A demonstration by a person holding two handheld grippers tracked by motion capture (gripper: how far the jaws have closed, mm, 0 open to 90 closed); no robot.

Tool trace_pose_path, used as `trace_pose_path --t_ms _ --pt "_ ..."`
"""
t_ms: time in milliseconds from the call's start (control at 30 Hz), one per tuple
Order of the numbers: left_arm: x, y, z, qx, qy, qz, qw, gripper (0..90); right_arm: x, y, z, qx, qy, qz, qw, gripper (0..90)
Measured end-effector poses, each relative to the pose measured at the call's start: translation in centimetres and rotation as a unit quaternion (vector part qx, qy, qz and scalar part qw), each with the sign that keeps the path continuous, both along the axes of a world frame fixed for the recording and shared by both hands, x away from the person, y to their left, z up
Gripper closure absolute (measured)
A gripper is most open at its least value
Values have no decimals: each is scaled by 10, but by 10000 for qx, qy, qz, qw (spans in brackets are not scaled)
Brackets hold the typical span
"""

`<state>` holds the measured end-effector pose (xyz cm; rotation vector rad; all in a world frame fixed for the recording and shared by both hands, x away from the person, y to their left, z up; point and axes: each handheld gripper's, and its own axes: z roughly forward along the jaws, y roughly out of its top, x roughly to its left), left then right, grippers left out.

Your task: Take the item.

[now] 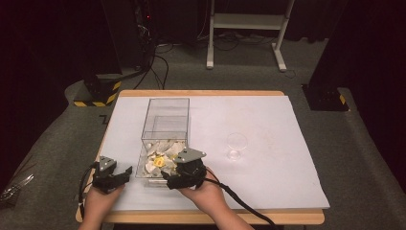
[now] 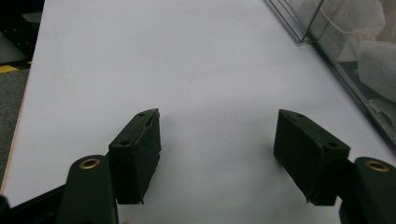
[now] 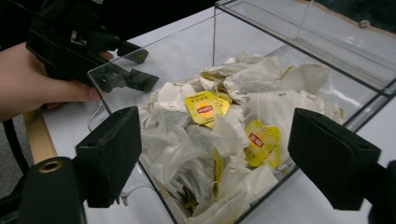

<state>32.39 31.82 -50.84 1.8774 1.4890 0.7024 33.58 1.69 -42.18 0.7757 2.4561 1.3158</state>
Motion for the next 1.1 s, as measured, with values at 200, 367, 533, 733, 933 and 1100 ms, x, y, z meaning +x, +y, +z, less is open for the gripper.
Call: trace_pose_path --t_ms 200,367,533,733,933,1100 --pt "0 0 0 1 9 -10 10000 320 3 4 -3 -44 227 74 9997 335" --pt "0 0 0 2 7 -9 10000 320 4 5 -4 -190 307 83 9993 405" --pt "0 0 0 5 3 -9 10000 320 5 5 -4 -334 378 89 9987 487" --pt "0 0 0 0 4 -8 10000 321 5 5 -6 -424 436 164 9980 614" --pt "0 0 0 -2 0 -7 10000 320 5 6 -8 -511 444 236 9974 714" --pt "0 0 0 0 -3 -6 10000 321 4 6 -9 -594 388 254 9972 820"
